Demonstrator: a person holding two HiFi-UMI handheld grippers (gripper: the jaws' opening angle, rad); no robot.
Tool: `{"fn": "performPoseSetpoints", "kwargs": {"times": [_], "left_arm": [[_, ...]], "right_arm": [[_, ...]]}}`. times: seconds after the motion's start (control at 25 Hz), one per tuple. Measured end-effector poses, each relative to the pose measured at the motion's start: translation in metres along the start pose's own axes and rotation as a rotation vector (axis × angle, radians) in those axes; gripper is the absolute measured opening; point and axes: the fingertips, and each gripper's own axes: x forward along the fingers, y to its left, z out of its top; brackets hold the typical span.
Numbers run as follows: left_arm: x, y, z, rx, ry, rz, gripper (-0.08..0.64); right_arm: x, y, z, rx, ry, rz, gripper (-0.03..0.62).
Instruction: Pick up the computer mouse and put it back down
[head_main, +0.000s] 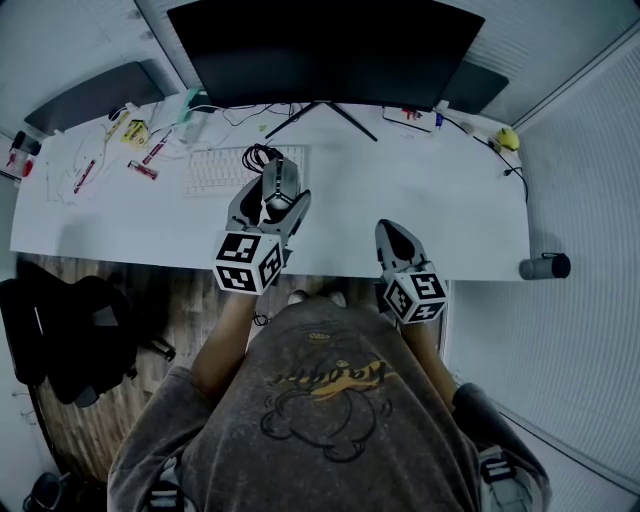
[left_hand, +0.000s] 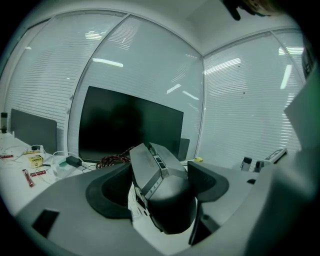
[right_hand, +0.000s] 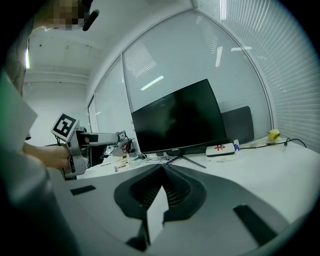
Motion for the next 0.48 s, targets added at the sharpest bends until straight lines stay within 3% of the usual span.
{"fn": "performPoseSetpoints", "kwargs": {"times": [0.48], "left_arm": [[0.042, -0.037, 0.010, 0.048, 0.021, -0.117, 0.364]], "right_arm": [[-0.031, -0.030, 0.005, 0.015, -0.029, -0.102, 0.006]]}}
